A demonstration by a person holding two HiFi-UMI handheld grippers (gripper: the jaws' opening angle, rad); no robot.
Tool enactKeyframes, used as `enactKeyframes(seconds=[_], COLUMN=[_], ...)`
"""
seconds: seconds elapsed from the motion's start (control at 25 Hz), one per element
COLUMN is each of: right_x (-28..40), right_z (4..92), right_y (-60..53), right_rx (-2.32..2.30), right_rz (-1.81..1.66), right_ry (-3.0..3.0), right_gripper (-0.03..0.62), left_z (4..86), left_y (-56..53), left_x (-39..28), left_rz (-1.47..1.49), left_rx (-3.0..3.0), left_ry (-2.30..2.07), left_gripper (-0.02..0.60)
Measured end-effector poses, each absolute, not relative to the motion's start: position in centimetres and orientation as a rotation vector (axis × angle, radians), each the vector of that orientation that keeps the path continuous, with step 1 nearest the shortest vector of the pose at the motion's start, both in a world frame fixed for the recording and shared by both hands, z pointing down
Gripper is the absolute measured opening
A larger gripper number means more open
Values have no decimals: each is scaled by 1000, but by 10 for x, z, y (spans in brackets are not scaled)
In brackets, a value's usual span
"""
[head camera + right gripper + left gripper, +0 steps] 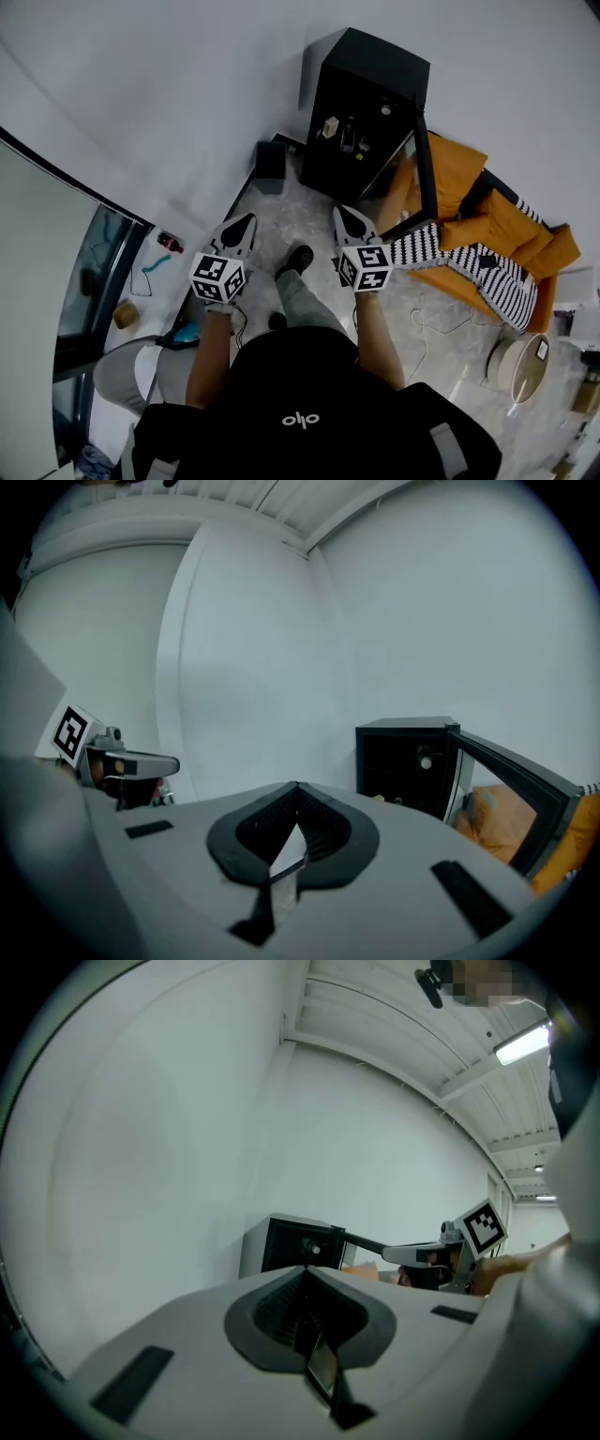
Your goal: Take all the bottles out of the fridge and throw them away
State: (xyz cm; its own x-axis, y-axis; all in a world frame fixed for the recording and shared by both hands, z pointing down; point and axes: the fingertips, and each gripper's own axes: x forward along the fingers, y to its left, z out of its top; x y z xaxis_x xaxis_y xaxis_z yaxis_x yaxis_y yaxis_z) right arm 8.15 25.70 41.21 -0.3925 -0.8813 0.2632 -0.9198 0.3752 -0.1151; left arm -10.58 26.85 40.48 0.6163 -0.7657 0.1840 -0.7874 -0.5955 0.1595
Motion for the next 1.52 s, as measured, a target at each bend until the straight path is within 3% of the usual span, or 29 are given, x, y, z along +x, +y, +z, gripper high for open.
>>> enactKeyframes(seconds=[0.72, 1.12, 1.52], right_x=[183, 238, 265], right_z=[402, 414, 425], right_y=[32, -9, -26], right_rx=[1941, 2059, 2141], right_rz=[421, 458, 495], right_ry=[-2309, -2237, -2175], right_gripper=[2, 2, 2], left_z=[393, 405, 407], left_y=[8, -47, -72], left_x=[11, 86, 115], left_rz=[233, 257, 315], left_rx=[2765, 2778, 2820], left_ry=[-965, -790, -717], left_gripper=[1, 0, 0])
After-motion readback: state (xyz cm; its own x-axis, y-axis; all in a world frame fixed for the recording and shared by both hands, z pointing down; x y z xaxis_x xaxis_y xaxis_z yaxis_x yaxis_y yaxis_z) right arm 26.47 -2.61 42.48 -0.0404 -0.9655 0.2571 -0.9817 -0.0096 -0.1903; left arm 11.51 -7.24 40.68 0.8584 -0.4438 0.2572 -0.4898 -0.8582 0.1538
